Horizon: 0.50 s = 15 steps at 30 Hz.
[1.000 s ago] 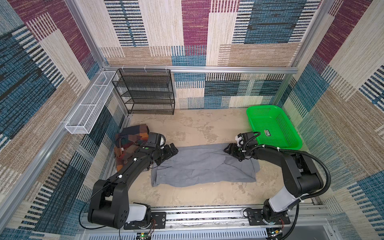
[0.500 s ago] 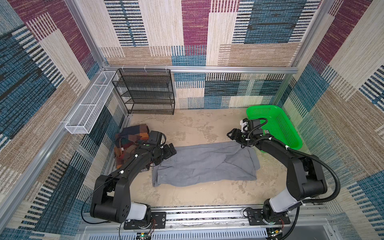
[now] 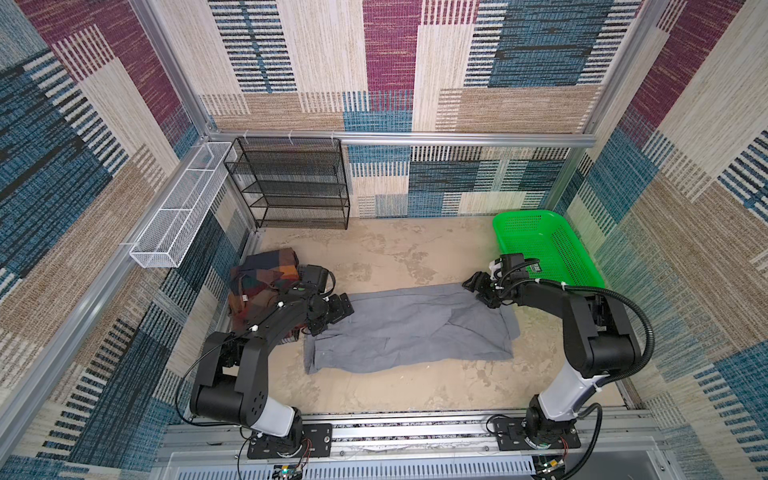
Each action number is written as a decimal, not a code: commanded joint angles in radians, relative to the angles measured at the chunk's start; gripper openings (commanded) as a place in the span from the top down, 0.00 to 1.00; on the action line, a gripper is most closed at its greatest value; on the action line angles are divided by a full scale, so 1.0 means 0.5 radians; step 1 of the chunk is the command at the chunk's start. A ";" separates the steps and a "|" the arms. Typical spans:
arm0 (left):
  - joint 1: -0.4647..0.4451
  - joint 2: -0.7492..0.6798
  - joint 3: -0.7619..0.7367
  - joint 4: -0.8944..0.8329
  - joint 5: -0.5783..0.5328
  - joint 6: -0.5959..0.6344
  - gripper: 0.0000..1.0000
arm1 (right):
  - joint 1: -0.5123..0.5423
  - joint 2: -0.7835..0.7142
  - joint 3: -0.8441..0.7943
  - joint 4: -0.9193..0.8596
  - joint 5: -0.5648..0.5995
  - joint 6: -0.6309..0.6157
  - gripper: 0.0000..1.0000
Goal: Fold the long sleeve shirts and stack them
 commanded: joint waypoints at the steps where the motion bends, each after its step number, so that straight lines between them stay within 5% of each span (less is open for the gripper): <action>1: -0.001 -0.025 -0.049 0.012 0.012 -0.011 0.03 | 0.002 0.069 0.048 0.039 -0.025 0.049 0.31; 15: -0.146 -0.602 -0.522 -0.062 -0.034 -0.302 0.04 | 0.093 0.363 0.619 -0.164 0.040 -0.031 0.31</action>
